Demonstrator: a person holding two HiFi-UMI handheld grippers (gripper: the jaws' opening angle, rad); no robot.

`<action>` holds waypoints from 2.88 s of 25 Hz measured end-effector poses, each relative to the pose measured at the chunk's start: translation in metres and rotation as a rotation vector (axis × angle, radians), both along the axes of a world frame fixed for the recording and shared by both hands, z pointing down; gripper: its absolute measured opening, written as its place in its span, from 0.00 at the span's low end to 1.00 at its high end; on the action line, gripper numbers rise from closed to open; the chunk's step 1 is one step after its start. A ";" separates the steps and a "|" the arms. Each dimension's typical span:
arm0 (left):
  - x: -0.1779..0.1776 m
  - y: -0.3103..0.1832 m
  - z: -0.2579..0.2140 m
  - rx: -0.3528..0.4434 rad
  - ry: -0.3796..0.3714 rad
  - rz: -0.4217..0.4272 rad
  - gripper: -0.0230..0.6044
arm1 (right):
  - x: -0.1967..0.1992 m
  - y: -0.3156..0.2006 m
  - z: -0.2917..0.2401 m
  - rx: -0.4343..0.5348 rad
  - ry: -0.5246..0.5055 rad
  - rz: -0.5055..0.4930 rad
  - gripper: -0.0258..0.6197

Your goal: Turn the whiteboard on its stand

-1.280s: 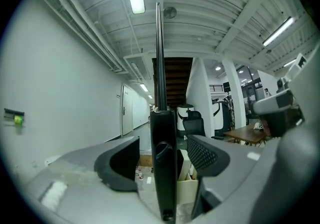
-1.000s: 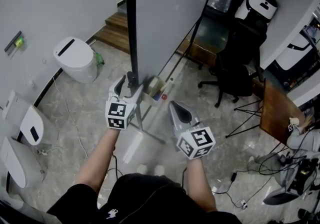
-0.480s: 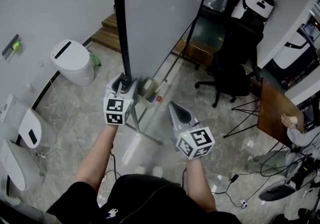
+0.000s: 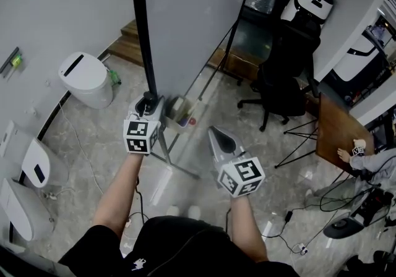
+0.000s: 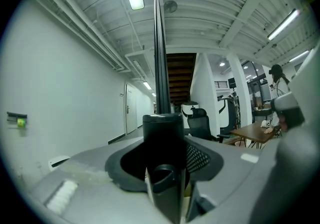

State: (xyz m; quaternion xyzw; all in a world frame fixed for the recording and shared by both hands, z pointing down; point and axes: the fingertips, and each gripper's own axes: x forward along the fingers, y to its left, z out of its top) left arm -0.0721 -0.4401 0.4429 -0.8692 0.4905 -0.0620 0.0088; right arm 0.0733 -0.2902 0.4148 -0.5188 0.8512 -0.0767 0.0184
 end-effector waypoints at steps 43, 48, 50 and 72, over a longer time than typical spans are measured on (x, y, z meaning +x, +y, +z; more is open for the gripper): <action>-0.027 0.027 -0.001 -0.050 0.030 -0.026 0.33 | 0.007 0.036 -0.007 0.003 0.004 0.047 0.05; -0.024 0.031 -0.001 -0.054 0.034 -0.035 0.33 | 0.011 0.038 -0.005 0.001 0.003 0.049 0.05; -0.024 0.031 -0.001 -0.056 0.037 -0.039 0.33 | 0.011 0.038 -0.006 0.002 0.002 0.048 0.05; -0.046 0.100 -0.002 -0.054 0.040 -0.052 0.33 | -0.009 0.056 -0.011 0.019 -0.003 0.001 0.05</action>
